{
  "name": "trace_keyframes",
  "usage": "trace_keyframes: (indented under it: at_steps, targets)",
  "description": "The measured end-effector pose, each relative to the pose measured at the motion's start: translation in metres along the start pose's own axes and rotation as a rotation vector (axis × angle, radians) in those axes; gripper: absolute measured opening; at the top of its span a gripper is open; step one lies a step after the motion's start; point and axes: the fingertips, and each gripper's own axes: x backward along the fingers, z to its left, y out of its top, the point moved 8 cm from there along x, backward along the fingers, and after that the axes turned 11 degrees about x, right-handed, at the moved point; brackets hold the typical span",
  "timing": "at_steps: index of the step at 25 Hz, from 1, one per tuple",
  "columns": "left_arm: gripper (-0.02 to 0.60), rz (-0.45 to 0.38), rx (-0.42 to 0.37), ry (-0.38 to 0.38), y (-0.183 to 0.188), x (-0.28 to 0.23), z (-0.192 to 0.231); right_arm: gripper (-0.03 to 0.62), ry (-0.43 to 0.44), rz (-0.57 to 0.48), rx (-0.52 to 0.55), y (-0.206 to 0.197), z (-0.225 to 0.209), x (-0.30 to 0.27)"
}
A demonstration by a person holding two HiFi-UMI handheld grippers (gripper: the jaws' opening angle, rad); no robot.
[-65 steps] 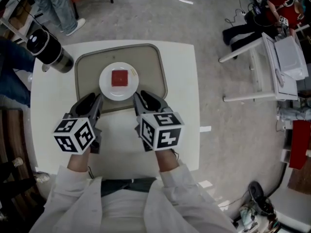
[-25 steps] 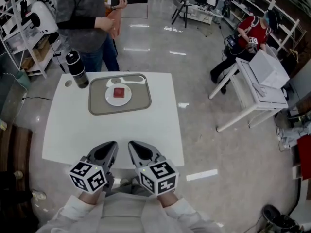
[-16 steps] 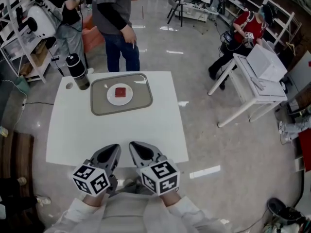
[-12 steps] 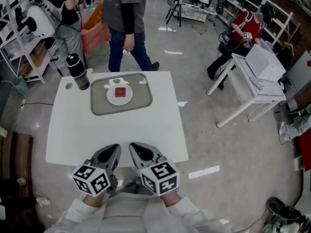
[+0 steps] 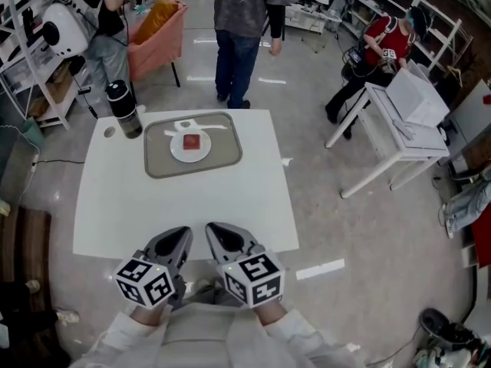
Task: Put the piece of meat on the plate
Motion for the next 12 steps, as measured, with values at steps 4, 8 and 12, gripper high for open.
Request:
trace_keyframes:
  at_steps: [4, 8, 12]
  targets:
    - [0.012, 0.004, -0.005, -0.006, -0.0001, -0.0015, 0.0021, 0.015, -0.005, 0.001, 0.005, -0.0006, 0.0003, -0.0022]
    - [0.012, 0.007, -0.014, -0.007, 0.0012, -0.0032, 0.0012, 0.015, -0.014, -0.002, 0.004, 0.0003, -0.0020, -0.0011]
    - [0.012, 0.010, -0.018, -0.007, 0.0019, -0.0052, -0.0006, 0.015, -0.017, -0.004, 0.003, 0.0017, -0.0046, 0.0002]
